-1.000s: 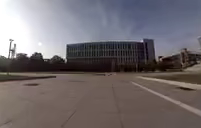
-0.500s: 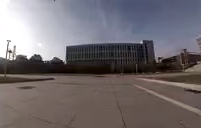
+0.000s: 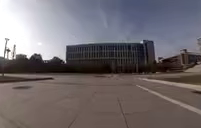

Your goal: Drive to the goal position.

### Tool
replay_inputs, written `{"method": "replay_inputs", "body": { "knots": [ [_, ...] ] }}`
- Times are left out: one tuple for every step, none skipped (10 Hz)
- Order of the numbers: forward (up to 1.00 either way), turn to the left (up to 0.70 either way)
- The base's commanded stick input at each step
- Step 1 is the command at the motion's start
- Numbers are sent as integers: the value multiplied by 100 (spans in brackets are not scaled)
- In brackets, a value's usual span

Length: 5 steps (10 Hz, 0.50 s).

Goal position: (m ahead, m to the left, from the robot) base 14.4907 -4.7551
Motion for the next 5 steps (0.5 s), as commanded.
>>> {"method": "replay_inputs", "body": {
  "knots": [
    [62,0],
    [62,0],
    [62,0],
    [62,0],
    [62,0]
  ]
}}
